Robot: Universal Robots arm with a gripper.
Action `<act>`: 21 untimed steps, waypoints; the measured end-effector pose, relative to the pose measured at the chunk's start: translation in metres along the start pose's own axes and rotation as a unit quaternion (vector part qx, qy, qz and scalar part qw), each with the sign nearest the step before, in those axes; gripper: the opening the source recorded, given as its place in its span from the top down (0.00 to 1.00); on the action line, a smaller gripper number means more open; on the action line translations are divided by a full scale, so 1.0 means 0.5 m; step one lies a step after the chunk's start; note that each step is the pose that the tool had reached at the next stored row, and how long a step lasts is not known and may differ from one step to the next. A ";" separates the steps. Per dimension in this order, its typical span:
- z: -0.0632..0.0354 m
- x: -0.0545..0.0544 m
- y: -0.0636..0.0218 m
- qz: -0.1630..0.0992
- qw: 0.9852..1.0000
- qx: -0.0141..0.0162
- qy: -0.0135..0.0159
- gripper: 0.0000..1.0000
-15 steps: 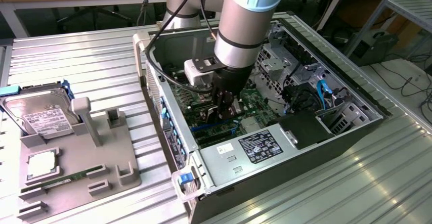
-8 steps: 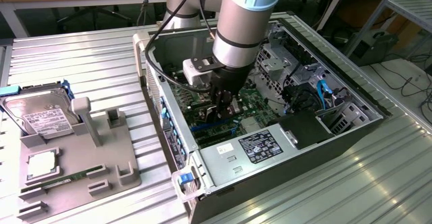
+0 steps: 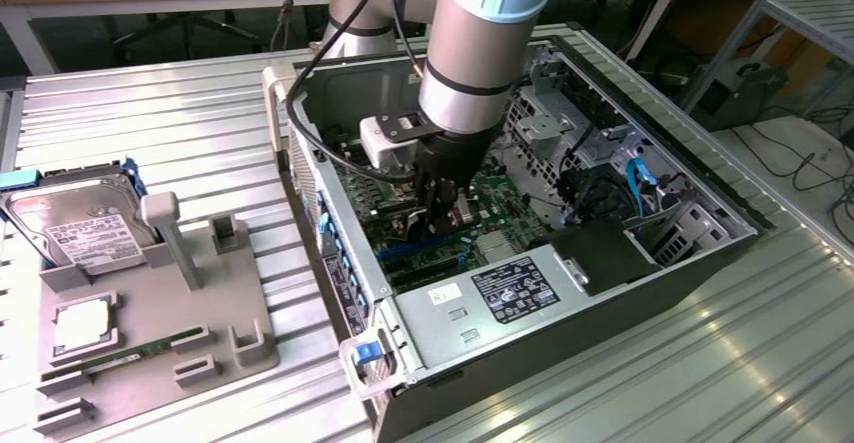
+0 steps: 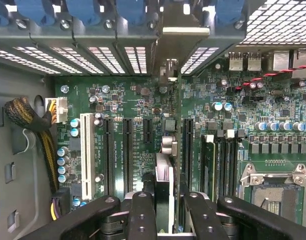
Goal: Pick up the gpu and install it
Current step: 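Insert the gpu into the slot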
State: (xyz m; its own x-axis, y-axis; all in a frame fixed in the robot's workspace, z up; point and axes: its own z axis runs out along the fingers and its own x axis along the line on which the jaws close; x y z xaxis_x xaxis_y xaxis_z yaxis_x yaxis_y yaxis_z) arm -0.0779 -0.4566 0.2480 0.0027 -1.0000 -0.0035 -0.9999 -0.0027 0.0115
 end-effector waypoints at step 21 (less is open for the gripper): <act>0.013 -0.003 0.003 -0.006 1.000 0.000 -0.002 0.73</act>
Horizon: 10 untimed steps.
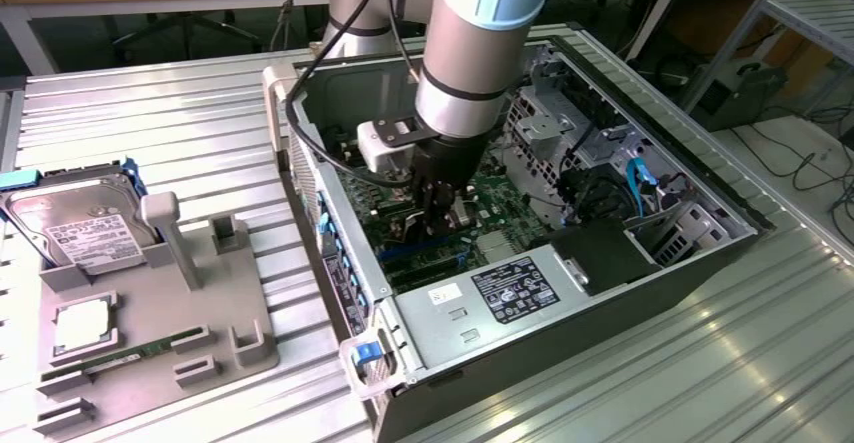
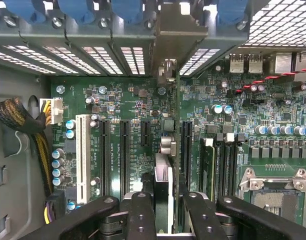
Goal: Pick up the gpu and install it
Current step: 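Insert the gpu into the slot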
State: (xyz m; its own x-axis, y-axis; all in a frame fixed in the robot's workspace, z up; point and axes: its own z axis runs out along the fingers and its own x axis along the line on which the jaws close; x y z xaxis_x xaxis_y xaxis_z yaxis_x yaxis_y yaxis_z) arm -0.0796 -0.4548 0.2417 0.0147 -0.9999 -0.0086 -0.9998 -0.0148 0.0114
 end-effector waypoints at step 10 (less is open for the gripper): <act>0.010 0.000 0.000 0.000 1.000 0.000 -0.002 0.73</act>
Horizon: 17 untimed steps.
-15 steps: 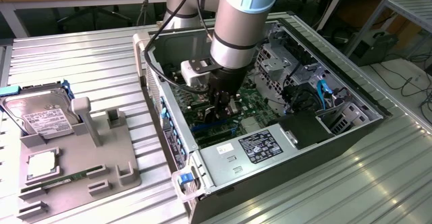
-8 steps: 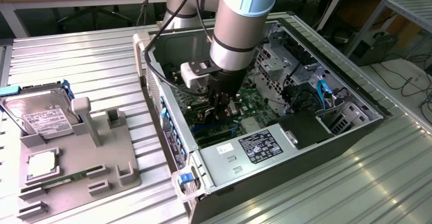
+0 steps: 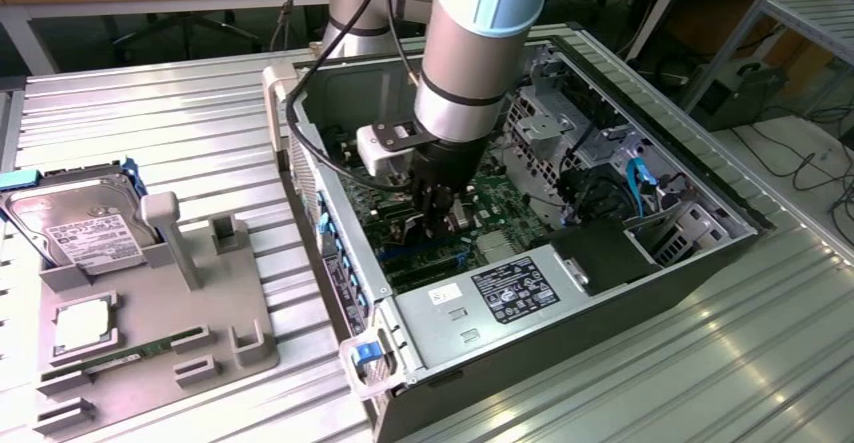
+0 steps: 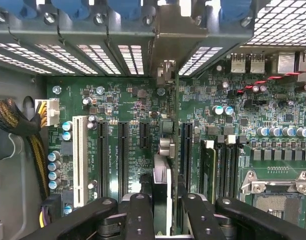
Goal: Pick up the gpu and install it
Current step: 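Insert the gpu into the slot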
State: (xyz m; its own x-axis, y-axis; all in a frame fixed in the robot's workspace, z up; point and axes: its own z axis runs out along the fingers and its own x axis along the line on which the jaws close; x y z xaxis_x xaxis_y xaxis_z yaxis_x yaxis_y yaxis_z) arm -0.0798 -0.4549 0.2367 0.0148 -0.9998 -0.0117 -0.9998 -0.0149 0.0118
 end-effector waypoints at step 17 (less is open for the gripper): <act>0.024 0.000 0.001 0.000 1.000 0.000 0.000 0.73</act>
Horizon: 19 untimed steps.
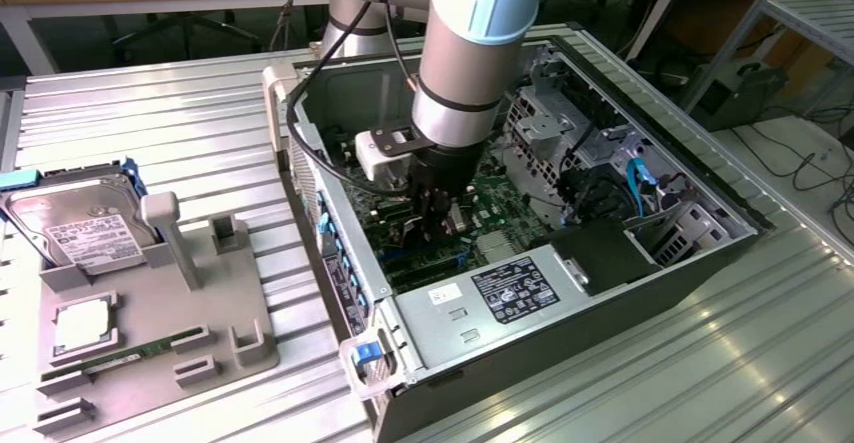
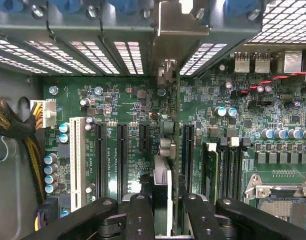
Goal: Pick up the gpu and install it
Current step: 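Insert the gpu into the slot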
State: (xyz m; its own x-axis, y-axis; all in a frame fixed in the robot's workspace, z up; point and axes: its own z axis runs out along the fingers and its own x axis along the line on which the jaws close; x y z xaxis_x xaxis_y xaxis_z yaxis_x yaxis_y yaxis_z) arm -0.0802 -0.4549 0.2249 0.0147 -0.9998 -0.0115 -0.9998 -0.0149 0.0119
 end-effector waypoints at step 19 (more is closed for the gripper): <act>-0.119 -0.003 0.001 0.000 1.000 0.010 0.004 0.65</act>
State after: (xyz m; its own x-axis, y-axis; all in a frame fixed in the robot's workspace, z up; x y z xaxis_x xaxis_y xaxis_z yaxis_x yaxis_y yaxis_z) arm -0.0802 -0.4543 0.2842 0.0150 -0.9999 -0.0043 -0.9999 -0.0149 -0.0075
